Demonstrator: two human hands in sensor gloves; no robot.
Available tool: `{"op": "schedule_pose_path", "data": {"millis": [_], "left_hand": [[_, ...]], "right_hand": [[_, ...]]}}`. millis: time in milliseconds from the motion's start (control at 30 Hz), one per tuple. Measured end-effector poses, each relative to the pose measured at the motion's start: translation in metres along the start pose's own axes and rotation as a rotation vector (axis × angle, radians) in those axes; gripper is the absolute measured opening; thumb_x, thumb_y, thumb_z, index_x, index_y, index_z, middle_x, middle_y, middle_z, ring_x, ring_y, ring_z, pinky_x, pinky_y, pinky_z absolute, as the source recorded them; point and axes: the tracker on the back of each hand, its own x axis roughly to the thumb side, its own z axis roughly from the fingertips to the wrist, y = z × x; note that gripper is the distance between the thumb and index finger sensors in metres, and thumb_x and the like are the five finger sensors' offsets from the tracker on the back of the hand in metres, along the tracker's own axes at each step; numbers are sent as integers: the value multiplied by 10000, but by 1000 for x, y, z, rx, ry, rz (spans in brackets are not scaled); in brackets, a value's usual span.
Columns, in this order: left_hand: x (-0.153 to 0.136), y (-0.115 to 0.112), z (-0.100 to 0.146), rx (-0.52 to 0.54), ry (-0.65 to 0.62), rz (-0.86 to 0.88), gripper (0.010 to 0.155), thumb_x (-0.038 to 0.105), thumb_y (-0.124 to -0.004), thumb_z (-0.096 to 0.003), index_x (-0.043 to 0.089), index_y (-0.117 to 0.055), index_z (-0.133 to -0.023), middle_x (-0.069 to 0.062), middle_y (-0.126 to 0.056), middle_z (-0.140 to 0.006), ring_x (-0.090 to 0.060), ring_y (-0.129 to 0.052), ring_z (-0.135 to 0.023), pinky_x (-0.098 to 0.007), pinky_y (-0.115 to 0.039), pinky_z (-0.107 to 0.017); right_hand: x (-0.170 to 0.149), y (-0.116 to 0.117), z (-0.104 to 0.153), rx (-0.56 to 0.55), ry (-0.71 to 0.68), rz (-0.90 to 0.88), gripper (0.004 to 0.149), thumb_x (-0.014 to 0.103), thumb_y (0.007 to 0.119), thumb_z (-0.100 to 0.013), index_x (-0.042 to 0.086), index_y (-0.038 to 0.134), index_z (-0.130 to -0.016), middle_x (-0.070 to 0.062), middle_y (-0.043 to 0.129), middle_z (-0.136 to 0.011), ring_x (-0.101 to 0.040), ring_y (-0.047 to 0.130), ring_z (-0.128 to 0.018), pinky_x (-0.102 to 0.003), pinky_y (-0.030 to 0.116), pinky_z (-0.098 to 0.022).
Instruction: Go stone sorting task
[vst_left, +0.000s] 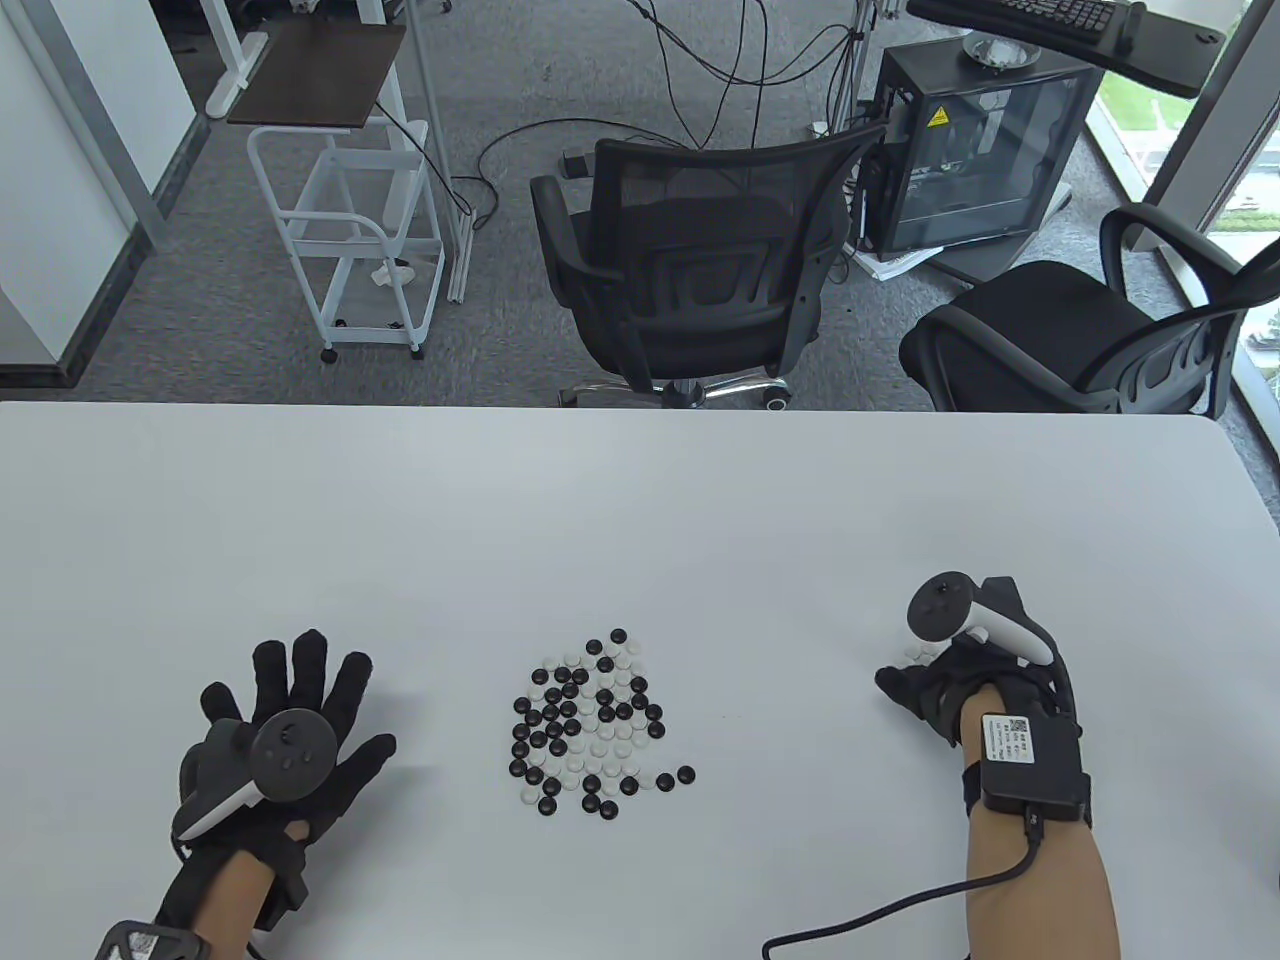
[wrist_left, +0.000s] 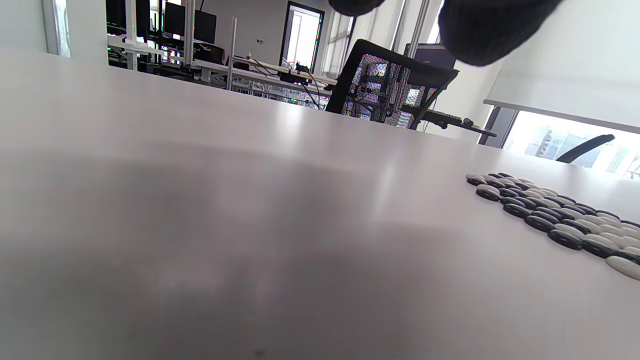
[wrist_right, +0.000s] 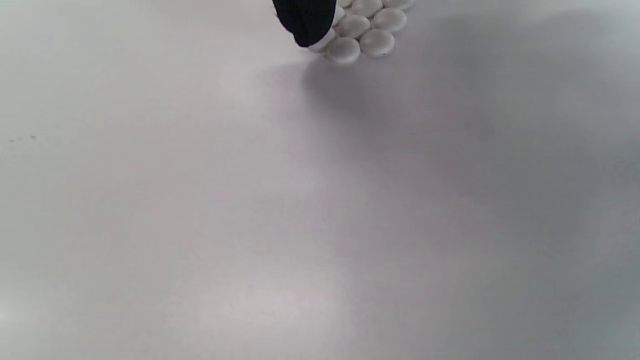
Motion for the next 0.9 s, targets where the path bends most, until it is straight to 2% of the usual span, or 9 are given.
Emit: {"op": "schedule_pose_path", "data": {"millis": [233, 467, 700, 900], "left_hand": [[1, 0, -1, -4, 2, -3, 818, 616, -560, -609, 202, -195, -1212, -257, 55, -1203, -565, 106, -1028, -836, 37, -503], [1, 0, -1, 0, 2, -3, 819, 618, -559, -608, 202, -195, -1212, -259, 55, -1203, -565, 107, -1026, -837, 37, -502], [-1, 1, 1, 12, 5, 5, 819, 617, -560, -608, 203, -192, -1212, -257, 59, -1202, -559, 118, -1021, -835, 40, -503], [-3, 2, 2, 17, 5, 12, 821, 616, -561, -608, 201, -193, -1212, -259, 59, -1202, -561, 115, -1022, -836, 40, -503]], "right_hand": [[74, -11, -5, -21, -216, -7, 683, 461, 532, -578, 23, 688, -1078, -462, 74, -1075, -736, -34, -846, -940, 138, -501], [163, 6, -34, 51, -354, 80, 684, 463, 530, -577, 29, 663, -1089, -460, 63, -1071, -734, -37, -845, -939, 139, -502], [209, 21, -60, 91, -392, 120, 689, 462, 529, -577, 33, 613, -1110, -463, 51, -1065, -736, -38, -843, -938, 139, -503], [228, 33, -76, 98, -423, 119, 689, 461, 530, -577, 45, 559, -1126, -469, 39, -1056, -738, -32, -844, -938, 144, -504]]}}
